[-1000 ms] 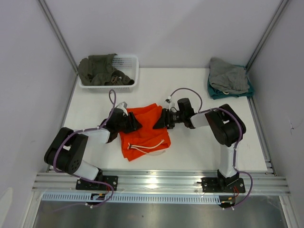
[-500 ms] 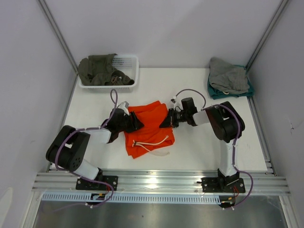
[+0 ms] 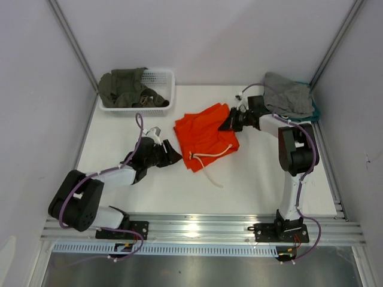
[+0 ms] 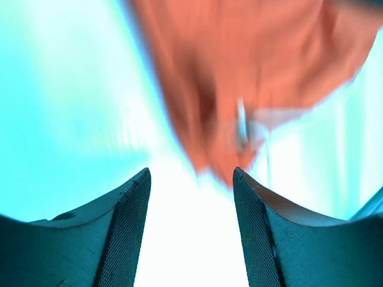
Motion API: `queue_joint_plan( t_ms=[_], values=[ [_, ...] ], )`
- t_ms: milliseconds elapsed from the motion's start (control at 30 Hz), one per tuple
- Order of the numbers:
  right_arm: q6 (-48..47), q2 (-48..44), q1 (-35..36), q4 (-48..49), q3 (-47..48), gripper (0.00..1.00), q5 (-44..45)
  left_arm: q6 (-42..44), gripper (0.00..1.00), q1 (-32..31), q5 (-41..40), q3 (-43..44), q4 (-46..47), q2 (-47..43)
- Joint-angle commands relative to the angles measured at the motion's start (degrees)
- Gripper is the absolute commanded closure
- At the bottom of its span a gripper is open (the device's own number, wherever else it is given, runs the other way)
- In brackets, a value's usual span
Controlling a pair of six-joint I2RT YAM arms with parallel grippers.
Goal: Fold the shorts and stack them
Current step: Neatly place the folded shorts to the corner
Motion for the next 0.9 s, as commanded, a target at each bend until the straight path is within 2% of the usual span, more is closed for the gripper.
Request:
queue_joint_plan(
  t_ms=[0,67,333,467,700,867],
  values=[
    [-5.6,3.7,-4.3,-9.1,10.8,1.00,1.5,0.4,0.39,-2.2,-1.9,-0.6,-5.2,-5.7],
    [-7.1,6.0,-5.9,-15.3,15.7,1.00,2.7,0.2,0.39,-3.0,-2.1,-0.5,-6.9,-7.9],
    [-10.1,15.6,-9.8,-24.6,35.3,1.00,4.6,0.3,0.38,-5.6,-2.8,-0.3,-9.8,-10.2],
    [-10.3,21.4,-11.3,-29.3,48.4,1.00,4.1,1.1,0.38,-5.7,-3.3,0.4,-10.5,-9.8],
    [-6.1,26.9,-14.6,-29.1,61.2,1.00,1.6,1.2,0.38,-5.7,-2.7,2.1,-10.3,-6.8],
    [-0.4,27.1,-17.3,-23.6,63.8,1.00,-1.4,1.2,0.38,-6.0,-2.3,3.0,-10.4,-4.6]
  ],
)
